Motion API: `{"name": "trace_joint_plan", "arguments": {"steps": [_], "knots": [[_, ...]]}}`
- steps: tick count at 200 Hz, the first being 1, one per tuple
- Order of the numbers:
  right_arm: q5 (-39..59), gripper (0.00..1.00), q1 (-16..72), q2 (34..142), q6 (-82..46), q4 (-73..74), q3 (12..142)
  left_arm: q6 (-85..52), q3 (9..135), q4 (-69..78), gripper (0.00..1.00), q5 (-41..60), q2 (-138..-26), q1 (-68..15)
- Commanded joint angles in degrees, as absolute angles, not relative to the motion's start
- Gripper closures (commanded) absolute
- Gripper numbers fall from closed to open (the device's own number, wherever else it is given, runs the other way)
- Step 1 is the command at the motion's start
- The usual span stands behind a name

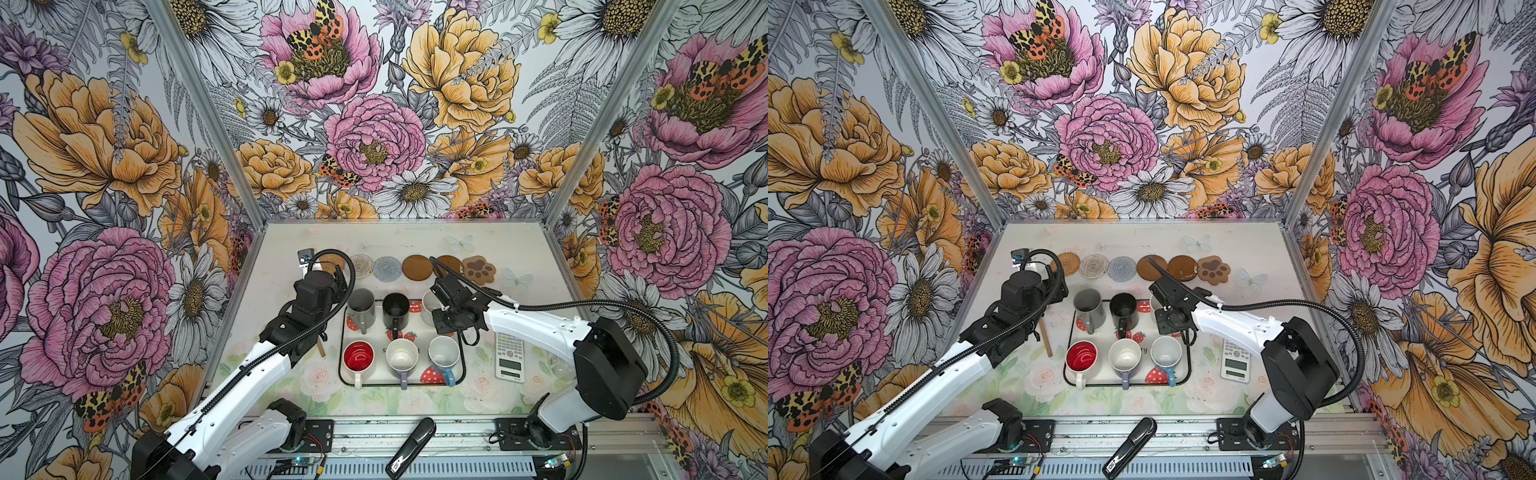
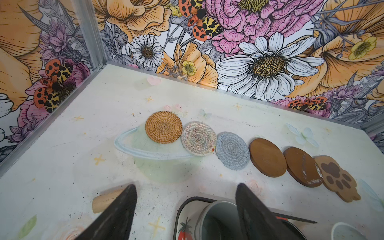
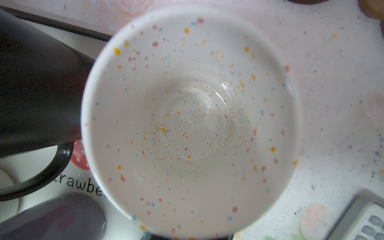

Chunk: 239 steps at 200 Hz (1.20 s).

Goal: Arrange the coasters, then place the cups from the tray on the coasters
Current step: 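Lower the right gripper onto the white speckled mug rim and grasp it, then lift the white speckled mug and carry it toward the paw-shaped coaster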

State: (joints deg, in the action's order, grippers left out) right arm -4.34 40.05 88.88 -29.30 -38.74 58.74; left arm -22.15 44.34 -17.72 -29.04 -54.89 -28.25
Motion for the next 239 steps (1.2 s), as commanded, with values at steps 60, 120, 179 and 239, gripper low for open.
{"name": "trace_joint_plan", "arguments": {"steps": [60, 120, 179, 239], "knots": [[-7.05, 1.0, 39.46, 88.56, -29.01, -37.13, 60.81, -22.15, 43.95, -16.79, 0.23, -27.68, -55.67, -27.52], [-9.09, 1.0, 39.46, 85.52, -28.63, -37.15, 60.74, -22.24, 43.77, -16.87, 0.23, -27.57, -55.48, -27.49], [-9.3, 1.0, 39.37, 83.86, -28.39, -37.15, 61.52, -22.2, 43.59, -16.96, 0.24, -27.43, -55.4, -27.31], [-10.67, 1.0, 39.11, 82.31, -28.0, -37.09, 61.94, -22.24, 43.51, -16.96, 0.24, -27.47, -55.28, -27.32]]}}
